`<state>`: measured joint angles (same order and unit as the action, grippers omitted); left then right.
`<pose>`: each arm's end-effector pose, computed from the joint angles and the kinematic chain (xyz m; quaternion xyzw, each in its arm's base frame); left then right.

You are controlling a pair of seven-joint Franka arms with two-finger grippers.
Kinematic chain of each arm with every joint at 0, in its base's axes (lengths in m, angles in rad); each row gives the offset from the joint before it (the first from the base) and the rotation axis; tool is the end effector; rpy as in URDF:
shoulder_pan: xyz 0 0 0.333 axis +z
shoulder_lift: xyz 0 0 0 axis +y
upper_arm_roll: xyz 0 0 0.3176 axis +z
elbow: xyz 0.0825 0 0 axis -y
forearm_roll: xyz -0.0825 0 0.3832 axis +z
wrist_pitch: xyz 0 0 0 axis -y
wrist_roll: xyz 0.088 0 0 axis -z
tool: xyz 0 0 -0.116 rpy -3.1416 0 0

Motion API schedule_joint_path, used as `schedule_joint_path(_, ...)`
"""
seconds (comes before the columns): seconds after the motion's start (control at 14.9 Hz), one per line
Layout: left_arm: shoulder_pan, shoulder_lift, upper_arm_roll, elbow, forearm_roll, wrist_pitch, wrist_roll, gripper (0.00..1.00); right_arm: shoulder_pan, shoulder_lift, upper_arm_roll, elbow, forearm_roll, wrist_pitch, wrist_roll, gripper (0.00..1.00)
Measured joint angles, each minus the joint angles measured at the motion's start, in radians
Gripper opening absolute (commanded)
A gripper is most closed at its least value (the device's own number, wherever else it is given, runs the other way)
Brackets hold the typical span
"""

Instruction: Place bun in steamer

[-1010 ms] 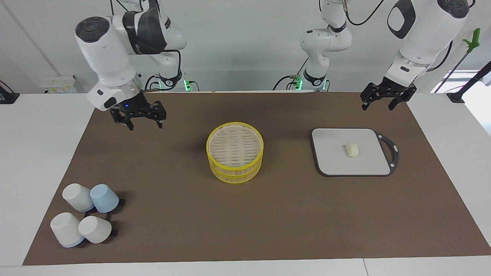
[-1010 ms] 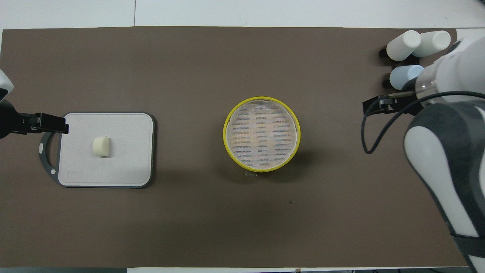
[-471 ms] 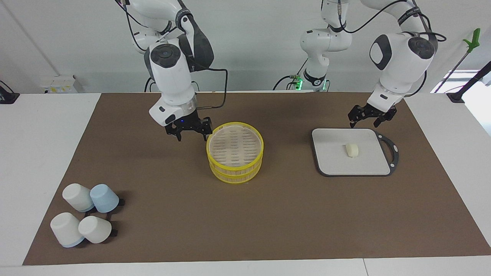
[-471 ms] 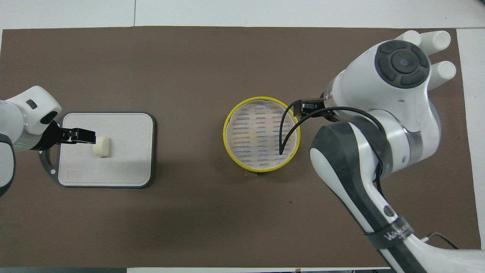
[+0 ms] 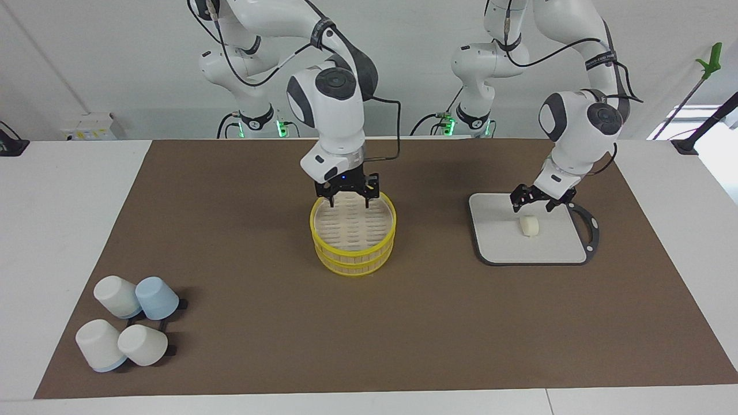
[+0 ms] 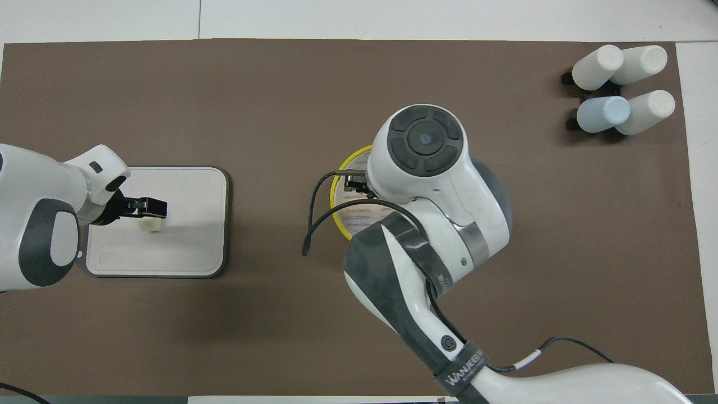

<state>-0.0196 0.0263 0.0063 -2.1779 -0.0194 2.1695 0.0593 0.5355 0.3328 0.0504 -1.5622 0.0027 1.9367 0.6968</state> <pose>0.5324 -0.0080 0.3690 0.9993 -0.0307 -0.0172 0.0082 0.5552 0.3642 0.4504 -0.9981 0.0574 -0.0112 0.0202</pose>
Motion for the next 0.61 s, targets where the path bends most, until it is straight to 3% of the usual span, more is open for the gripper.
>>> schedule_joint_path(0.27, 0.032, 0.025, 0.002, -0.001, 0.0, 0.041, 0.008, 1.0, 0.085, 0.156, -0.005, 0.138, -0.031, -0.007, 0.104, 0.84)
schedule_joint_path(0.61, 0.032, 0.04, 0.0, -0.056, 0.0, 0.129, 0.008, 1.0, 0.112, 0.197, -0.006, 0.162, -0.032, 0.015, 0.143, 0.83)
